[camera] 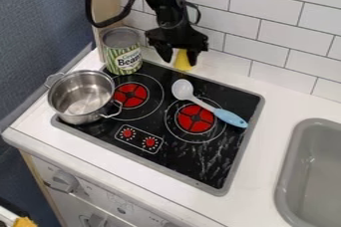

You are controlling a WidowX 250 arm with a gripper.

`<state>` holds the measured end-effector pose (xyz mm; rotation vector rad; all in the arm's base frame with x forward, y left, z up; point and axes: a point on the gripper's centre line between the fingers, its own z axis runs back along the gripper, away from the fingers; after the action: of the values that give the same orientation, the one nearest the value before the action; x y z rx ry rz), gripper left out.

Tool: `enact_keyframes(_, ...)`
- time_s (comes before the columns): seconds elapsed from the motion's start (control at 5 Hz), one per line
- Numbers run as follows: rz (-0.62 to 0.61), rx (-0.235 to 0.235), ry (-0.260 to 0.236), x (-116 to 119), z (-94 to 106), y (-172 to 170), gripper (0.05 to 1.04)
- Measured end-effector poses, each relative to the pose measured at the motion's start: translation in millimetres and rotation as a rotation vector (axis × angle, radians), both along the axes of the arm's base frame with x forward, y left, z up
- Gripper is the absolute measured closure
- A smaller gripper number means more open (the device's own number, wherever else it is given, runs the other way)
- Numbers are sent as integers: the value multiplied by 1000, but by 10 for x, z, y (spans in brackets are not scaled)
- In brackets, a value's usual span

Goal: Pick up the yellow object and place it below the right burner

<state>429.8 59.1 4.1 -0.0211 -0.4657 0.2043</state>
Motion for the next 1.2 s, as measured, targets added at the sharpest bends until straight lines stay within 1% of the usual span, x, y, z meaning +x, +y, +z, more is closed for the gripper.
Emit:
enact_keyframes(0.2, 3, 9, -8, 19, 9, -18, 620)
enact_keyframes(0.4, 6, 5, -7, 17, 8, -21, 625)
enact_keyframes(0.6, 12, 11, 13, -9, -6, -31, 625)
enact_keyframes(0.8, 20, 73, 25, -28, 118, -72, 625)
enact_keyframes(1.0, 34, 97, -33, -81, 467, -85, 625)
enact_keyframes(1.2, 30, 84, -58, -240, 628, -123, 625)
